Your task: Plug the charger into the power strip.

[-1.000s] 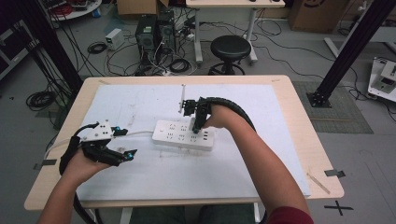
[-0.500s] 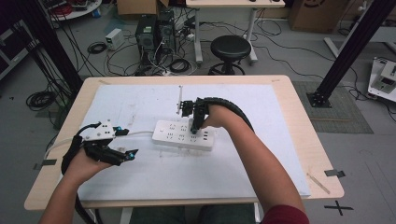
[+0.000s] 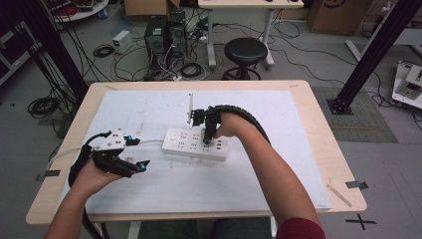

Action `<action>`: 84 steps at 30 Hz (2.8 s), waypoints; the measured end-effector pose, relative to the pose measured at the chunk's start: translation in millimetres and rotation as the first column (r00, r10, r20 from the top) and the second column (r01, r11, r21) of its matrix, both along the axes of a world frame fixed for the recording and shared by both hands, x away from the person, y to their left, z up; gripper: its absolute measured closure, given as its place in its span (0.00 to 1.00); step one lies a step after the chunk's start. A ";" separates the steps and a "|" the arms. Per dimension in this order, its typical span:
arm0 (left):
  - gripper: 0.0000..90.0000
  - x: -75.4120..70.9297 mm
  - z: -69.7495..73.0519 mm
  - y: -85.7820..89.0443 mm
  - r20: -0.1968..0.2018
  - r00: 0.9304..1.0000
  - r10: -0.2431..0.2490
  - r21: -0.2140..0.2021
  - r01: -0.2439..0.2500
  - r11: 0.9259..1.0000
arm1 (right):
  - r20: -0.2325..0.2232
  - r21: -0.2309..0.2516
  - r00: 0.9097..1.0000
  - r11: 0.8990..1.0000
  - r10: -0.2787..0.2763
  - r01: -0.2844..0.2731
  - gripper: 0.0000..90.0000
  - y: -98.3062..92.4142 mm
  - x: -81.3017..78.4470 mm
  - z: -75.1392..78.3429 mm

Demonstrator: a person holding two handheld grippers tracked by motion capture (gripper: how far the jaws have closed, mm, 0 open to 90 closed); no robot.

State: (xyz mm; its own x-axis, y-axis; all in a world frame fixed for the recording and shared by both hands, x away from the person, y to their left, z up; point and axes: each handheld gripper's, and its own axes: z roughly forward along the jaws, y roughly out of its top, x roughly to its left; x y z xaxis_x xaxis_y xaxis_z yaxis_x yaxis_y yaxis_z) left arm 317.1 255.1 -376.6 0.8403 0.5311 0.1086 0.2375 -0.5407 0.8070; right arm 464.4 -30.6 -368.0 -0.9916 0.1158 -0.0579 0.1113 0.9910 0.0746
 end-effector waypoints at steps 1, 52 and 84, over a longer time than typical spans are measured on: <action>0.21 0.0 0.0 0.0 0.000 1.000 0.000 0.000 0.000 1.000 | 0.000 0.000 1.000 1.000 0.000 0.000 0.71 0.0 0.0 0.0; 0.21 9.9 13.9 1.8 0.036 0.999 0.002 -0.052 0.000 0.999 | -0.097 0.622 0.958 0.735 -0.270 0.270 0.24 -112.0 -47.3 23.8; 0.21 15.5 7.2 13.6 0.045 0.999 0.021 -0.117 -0.016 0.993 | -0.110 0.835 0.915 0.463 -0.388 0.296 0.22 -187.6 -101.5 -4.3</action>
